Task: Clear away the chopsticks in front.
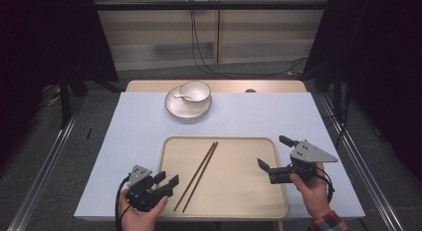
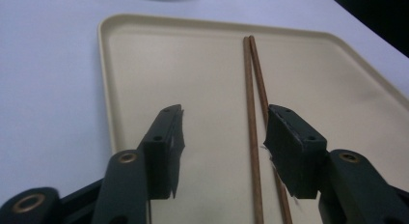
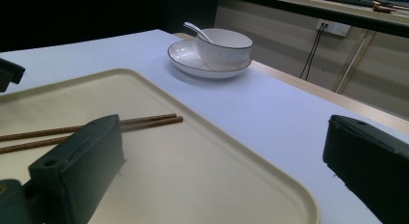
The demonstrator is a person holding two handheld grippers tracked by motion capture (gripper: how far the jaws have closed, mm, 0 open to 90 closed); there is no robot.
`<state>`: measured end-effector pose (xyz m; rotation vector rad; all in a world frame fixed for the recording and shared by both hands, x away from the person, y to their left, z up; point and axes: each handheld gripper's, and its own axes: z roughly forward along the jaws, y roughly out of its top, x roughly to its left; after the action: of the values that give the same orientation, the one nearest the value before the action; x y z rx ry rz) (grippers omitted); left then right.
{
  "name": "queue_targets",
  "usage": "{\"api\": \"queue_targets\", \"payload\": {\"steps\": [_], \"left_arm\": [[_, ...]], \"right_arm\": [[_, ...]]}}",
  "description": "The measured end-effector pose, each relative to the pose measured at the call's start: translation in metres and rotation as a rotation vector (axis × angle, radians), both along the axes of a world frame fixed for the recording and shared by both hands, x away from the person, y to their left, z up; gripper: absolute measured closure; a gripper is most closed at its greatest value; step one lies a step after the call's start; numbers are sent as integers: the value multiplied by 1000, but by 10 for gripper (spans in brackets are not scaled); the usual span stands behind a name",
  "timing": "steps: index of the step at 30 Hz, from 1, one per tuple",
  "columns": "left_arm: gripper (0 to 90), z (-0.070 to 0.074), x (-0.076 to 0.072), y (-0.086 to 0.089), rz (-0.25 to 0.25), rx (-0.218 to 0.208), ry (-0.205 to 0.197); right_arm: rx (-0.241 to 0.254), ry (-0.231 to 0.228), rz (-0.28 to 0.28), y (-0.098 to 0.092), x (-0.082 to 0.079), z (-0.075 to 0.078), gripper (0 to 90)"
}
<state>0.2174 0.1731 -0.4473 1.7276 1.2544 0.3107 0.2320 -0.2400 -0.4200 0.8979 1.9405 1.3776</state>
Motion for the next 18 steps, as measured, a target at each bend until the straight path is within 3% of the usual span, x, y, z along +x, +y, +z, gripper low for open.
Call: {"api": "queue_targets", "payload": {"steps": [4,18], "left_arm": [[388,7,9,-1,4,-17,-24],[189,33,41,7,2,-8,-129]], "right_arm": [[-3,-1,0,0,0,0,1],[-7,8,2,1,0,-1,1]]}}
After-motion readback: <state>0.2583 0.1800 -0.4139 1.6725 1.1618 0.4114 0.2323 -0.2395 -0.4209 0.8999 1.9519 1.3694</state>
